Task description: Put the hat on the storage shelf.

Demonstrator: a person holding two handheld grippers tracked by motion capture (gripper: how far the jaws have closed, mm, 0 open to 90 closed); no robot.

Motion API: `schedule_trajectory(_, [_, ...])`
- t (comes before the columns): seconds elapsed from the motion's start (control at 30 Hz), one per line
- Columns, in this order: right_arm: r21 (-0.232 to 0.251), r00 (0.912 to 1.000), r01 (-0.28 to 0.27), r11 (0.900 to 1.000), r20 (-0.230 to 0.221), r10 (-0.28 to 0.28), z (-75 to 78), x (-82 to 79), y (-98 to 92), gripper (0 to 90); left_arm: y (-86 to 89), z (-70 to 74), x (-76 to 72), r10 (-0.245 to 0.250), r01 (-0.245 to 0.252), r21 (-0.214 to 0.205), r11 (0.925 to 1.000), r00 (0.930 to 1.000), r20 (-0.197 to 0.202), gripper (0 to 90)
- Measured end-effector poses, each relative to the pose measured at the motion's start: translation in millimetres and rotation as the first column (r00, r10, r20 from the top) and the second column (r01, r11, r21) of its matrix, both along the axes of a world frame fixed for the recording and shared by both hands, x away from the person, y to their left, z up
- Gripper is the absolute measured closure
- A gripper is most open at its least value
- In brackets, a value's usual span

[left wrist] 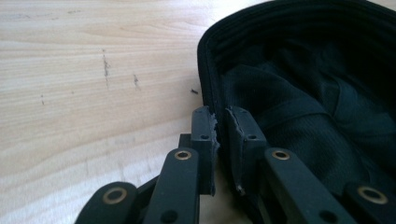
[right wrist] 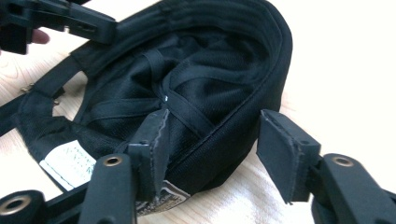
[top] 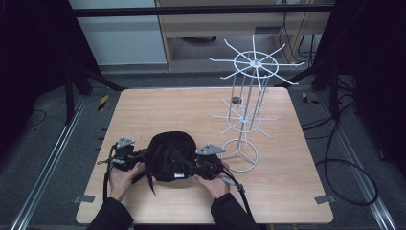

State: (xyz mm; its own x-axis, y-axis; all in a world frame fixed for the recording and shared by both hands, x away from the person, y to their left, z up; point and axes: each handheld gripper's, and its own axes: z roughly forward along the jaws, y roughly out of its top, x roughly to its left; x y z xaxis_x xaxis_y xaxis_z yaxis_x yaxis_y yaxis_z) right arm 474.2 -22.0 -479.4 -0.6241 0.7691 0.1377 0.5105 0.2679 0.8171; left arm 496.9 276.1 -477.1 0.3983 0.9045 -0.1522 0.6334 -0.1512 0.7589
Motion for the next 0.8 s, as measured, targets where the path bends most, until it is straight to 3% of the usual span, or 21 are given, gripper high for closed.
schedule_trajectory(0.27, [-0.036, 0.9986, 0.029, 0.9989, -0.042, -0.031, -3.9, 2.1, -3.4, 59.3, -5.0, -0.1, -9.0, -0.009, 0.009, 0.007, 0.9999, 1.0, -0.002, 80.7])
schedule_trajectory(0.3, [-0.044, 0.9979, 0.037, 0.9983, -0.051, -0.039, -4.4, 3.1, -4.3, 64.4, -6.9, 0.2, -10.9, -0.014, 0.014, 0.006, 0.9999, 0.9999, -0.004, 80.7])
schedule_trajectory(0.37, [-0.053, 0.9978, 0.04, 0.9978, -0.052, -0.043, -4.8, 3.5, -4.7, 67.3, -7.6, 0.2, -11.8, -0.016, 0.016, 0.006, 0.9998, 0.9999, -0.004, 80.6])
schedule_trajectory(0.4, [-0.081, 0.9977, 0.047, 0.9956, -0.044, -0.051, -5.1, 3.3, -5.1, 74.1, -9.2, 0.1, -13.8, -0.018, 0.019, 0.007, 0.9998, 0.9998, -0.008, 80.5])
schedule_trajectory(0.53, [-0.085, 0.9973, 0.055, 0.9949, -0.044, -0.059, -4.5, 2.6, -6.2, 80.8, -11.6, -0.3, -18.3, -0.025, 0.025, 0.004, 0.9997, 0.9996, -0.014, 80.3])
schedule_trajectory(0.63, [-0.06, 0.9976, 0.065, 0.9961, -0.02, -0.066, -0.7, -1.3, -9.9, 83.0, -13.5, -1.1, -23.5, -0.035, 0.035, 0.009, 0.9993, 0.9993, -0.016, 80.0])
schedule_trajectory(0.67, [-0.038, 0.9984, 0.052, 0.9979, 0.025, -0.051, 3.5, -4.7, -13.8, 83.3, -14.9, -1.7, -24.6, -0.037, 0.038, 0.009, 0.9993, 0.9992, -0.017, 79.9])
schedule_trajectory(0.7, [-0.038, 0.9984, 0.052, 0.9979, 0.025, -0.051, 3.5, -4.7, -13.8, 83.3, -14.9, -1.7, -24.6, -0.037, 0.038, 0.009, 0.9993, 0.9992, -0.017, 79.9])
schedule_trajectory(0.8, [-0.009, 0.9961, 0.03, 0.9995, 0.084, -0.029, 11.9, -12.2, -17.1, 83.7, -18.0, -3.6, -23.0, -0.044, 0.044, 0.011, 0.999, 0.9988, -0.023, 79.7])
